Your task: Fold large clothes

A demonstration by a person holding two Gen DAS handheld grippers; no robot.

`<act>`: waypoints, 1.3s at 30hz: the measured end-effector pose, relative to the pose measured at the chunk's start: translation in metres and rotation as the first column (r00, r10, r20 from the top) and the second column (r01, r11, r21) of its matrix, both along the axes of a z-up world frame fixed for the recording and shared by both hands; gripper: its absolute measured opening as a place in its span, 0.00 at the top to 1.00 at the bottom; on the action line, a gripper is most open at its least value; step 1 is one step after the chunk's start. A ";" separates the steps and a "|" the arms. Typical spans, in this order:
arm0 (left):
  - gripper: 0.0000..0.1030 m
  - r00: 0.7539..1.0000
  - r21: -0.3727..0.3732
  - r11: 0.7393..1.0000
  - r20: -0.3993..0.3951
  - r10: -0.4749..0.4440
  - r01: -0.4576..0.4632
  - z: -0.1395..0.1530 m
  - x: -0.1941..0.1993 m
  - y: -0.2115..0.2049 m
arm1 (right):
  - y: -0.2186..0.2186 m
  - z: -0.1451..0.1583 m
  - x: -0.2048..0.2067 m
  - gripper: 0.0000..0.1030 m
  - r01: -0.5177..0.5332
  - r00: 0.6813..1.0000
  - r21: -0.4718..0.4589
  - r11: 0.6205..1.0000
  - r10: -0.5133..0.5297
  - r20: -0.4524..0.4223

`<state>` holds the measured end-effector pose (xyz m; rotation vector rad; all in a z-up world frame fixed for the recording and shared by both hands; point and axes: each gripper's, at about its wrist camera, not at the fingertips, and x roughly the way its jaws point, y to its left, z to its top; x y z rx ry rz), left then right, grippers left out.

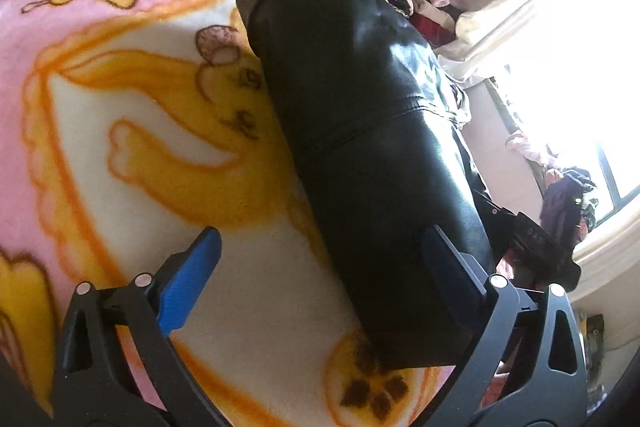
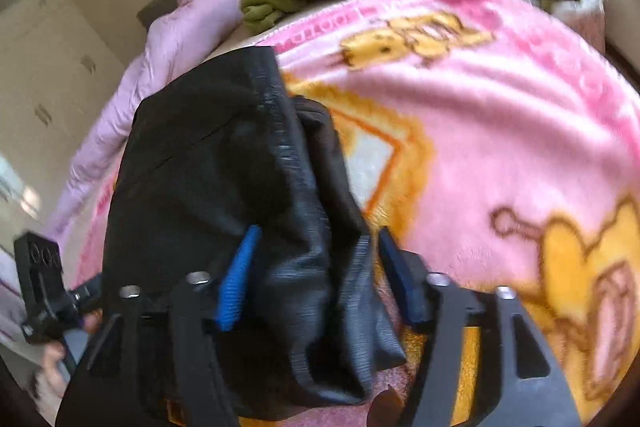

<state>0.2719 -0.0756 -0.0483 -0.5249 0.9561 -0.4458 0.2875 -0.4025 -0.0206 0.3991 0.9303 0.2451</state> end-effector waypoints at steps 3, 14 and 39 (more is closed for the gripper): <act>0.09 1.000 -0.004 1.000 -0.001 0.007 -0.007 0.000 -0.003 -0.001 | -0.007 -0.012 0.003 0.29 -0.005 0.999 0.098 0.995 0.010 -0.050; 0.09 0.999 -0.026 0.999 -0.036 0.034 -0.035 -0.001 0.005 0.011 | 0.014 -0.018 -0.006 0.34 0.029 0.985 0.254 0.967 0.015 -0.171; 0.09 0.987 0.199 0.977 0.156 0.038 -0.069 0.048 -0.020 0.036 | 0.096 0.053 -0.088 0.19 0.053 0.992 -0.087 0.995 -0.042 0.117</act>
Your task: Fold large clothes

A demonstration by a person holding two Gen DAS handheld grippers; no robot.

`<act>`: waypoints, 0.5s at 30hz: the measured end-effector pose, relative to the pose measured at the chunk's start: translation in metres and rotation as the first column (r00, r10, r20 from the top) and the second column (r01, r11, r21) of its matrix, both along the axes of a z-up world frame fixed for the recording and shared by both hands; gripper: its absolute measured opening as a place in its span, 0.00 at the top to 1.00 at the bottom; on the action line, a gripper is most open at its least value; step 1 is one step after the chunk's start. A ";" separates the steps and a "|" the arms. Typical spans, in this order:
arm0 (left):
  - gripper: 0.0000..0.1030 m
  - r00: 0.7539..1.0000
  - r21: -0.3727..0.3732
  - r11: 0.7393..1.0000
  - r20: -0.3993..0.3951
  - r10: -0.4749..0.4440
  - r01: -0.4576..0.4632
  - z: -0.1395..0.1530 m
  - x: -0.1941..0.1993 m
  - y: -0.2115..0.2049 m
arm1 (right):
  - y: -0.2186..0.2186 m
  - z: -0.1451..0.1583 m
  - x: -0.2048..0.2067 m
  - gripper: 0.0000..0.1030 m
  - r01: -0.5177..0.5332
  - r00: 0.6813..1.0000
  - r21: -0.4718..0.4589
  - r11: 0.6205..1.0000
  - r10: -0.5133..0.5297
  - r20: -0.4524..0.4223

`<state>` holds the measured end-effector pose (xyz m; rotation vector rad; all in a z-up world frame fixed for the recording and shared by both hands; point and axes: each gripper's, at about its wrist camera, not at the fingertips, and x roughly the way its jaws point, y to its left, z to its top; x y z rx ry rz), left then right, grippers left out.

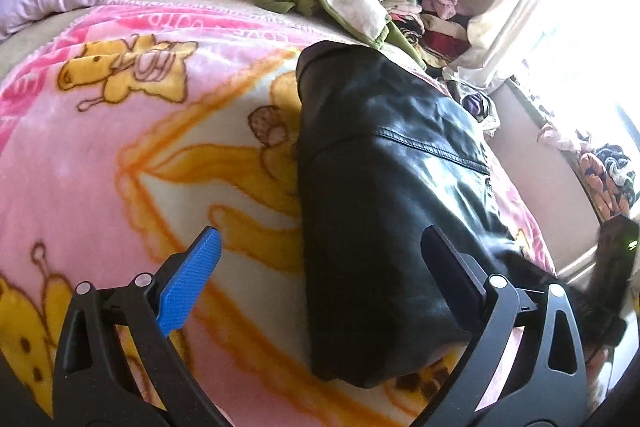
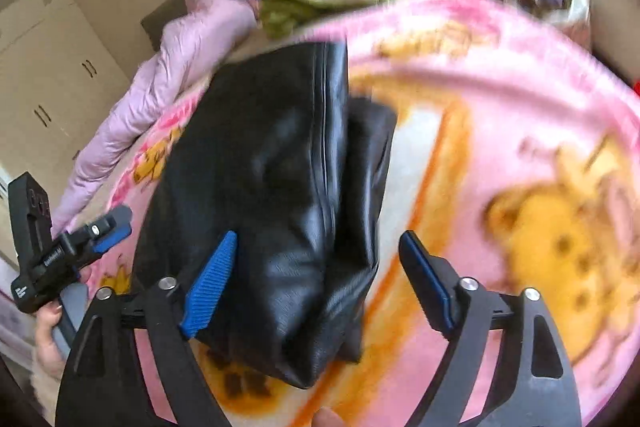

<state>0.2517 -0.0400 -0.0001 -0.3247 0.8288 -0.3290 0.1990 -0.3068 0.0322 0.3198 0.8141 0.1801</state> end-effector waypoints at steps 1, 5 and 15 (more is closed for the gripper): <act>0.09 1.000 0.002 1.000 0.001 -0.001 0.001 0.000 0.000 -0.001 | -0.001 0.007 -0.001 0.19 0.013 0.999 -0.028 1.000 -0.012 0.030; 0.09 1.000 0.011 1.000 0.009 -0.012 0.012 0.001 -0.001 -0.004 | -0.001 0.033 0.007 0.19 0.051 0.992 -0.070 0.996 -0.042 0.118; 0.09 0.998 0.121 0.990 0.008 -0.069 0.067 -0.002 -0.008 -0.028 | 0.013 0.019 0.085 0.56 -0.024 0.999 -0.106 0.994 0.028 0.031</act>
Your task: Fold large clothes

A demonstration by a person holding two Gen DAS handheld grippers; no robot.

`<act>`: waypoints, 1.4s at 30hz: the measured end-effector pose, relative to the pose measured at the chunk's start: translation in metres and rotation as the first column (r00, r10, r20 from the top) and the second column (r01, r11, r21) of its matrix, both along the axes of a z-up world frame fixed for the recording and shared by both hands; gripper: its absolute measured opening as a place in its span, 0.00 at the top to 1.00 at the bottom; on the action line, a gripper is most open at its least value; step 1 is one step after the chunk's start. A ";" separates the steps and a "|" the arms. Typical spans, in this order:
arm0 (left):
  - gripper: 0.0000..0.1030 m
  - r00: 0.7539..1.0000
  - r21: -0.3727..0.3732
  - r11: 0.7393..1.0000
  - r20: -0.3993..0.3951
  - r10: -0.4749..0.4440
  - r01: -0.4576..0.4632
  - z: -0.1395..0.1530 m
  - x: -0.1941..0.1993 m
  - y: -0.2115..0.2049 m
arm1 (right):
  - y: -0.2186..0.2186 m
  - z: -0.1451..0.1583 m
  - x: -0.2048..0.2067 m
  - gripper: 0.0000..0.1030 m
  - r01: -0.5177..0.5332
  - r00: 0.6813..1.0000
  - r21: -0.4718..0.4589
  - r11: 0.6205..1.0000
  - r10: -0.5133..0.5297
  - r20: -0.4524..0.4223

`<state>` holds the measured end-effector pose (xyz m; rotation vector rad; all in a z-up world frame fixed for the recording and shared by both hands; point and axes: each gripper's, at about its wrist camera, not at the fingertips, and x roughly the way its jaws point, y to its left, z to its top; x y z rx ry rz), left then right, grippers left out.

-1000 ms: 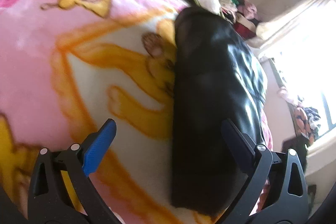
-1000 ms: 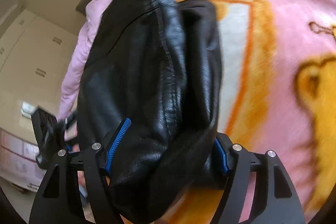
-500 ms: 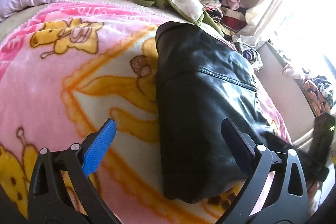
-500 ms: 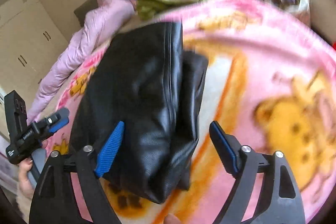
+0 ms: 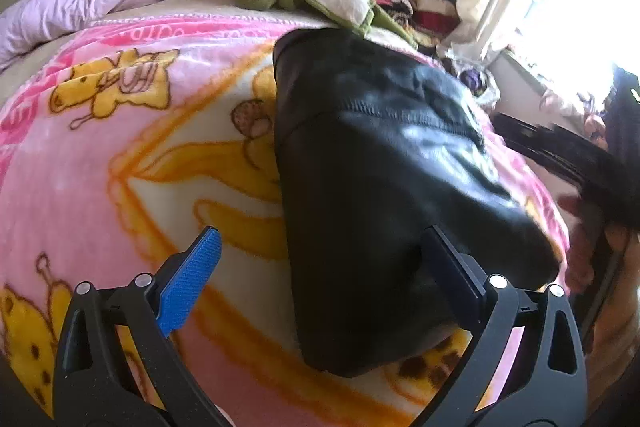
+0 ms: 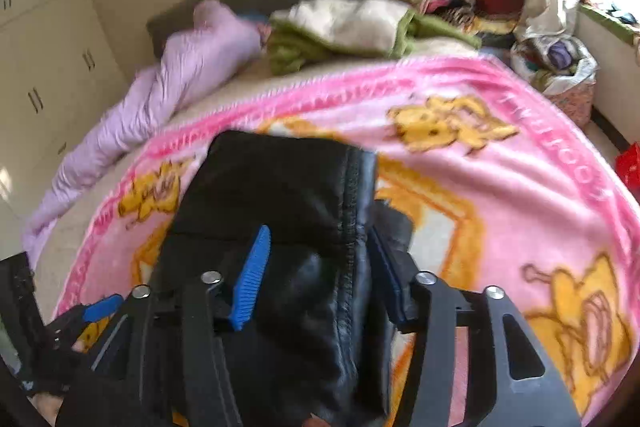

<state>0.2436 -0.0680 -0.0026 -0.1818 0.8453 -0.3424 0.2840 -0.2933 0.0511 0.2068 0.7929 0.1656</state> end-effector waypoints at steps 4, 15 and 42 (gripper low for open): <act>0.09 1.000 -0.007 1.000 -0.023 -0.019 0.019 -0.010 0.002 -0.004 | -0.005 -0.041 0.024 0.59 0.047 0.985 -0.040 0.998 -0.053 -0.164; 0.09 1.000 -0.016 0.999 -0.005 -0.031 0.030 -0.001 -0.007 -0.011 | -0.023 -0.031 -0.005 0.46 0.097 0.993 0.091 0.991 -0.090 -0.075; 0.09 0.981 0.024 0.999 0.187 -0.045 0.041 0.076 -0.085 -0.008 | 0.015 0.070 -0.173 0.04 0.027 0.964 -0.002 1.000 -0.025 0.264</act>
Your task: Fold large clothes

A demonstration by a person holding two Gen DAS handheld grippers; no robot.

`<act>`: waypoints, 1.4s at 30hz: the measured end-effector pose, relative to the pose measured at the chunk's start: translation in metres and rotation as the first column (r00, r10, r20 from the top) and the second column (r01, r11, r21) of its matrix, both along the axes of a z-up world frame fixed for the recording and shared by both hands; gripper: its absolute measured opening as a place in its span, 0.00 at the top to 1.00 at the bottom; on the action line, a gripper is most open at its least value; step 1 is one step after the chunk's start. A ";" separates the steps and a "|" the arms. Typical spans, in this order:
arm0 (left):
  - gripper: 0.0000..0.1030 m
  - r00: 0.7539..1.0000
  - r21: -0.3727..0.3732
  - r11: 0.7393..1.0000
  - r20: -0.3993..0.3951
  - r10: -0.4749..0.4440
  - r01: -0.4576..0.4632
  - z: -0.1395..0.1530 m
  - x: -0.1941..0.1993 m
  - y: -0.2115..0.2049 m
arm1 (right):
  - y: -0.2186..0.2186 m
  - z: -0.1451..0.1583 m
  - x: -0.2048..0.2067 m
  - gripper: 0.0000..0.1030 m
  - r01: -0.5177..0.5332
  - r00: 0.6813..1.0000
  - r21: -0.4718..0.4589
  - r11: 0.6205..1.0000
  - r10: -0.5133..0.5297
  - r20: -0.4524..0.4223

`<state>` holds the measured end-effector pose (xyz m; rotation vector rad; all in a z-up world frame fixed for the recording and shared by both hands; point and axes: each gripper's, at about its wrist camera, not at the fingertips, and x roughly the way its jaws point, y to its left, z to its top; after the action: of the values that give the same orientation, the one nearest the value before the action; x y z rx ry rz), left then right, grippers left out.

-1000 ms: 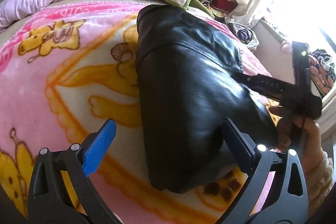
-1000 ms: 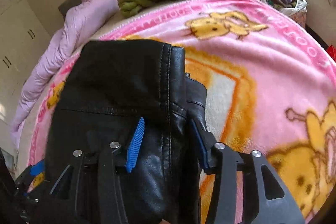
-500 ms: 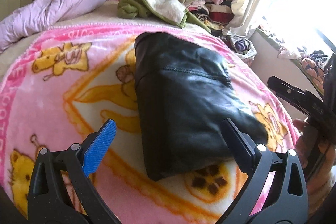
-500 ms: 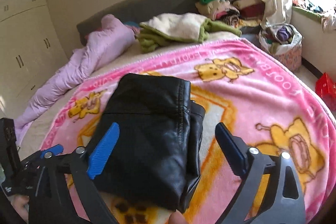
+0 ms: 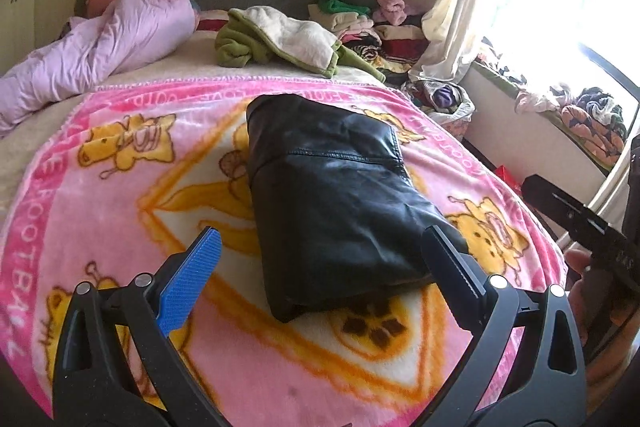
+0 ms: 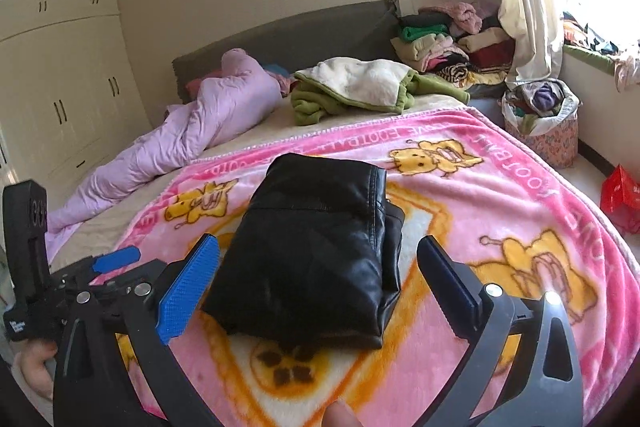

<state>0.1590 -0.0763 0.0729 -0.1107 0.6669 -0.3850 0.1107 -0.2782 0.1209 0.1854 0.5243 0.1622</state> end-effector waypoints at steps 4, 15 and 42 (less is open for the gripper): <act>0.09 1.000 0.015 1.000 0.006 -0.005 0.005 0.002 -0.010 -0.002 | 0.003 0.000 -0.012 0.04 -0.003 1.000 -0.019 1.000 0.003 0.006; 0.09 1.000 0.021 1.000 0.024 -0.017 0.017 -0.007 -0.042 0.002 | 0.014 -0.007 -0.052 0.04 0.042 0.997 -0.090 0.995 -0.037 0.063; 0.09 0.999 -0.020 0.999 -0.009 0.045 -0.045 -0.076 -0.077 0.038 | 0.037 -0.085 -0.099 0.04 0.148 0.989 -0.146 0.978 -0.149 0.007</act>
<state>0.0821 -0.0381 -0.0031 -0.1461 0.6681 -0.3479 0.0113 -0.2409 0.0364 0.0807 0.5221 -0.0225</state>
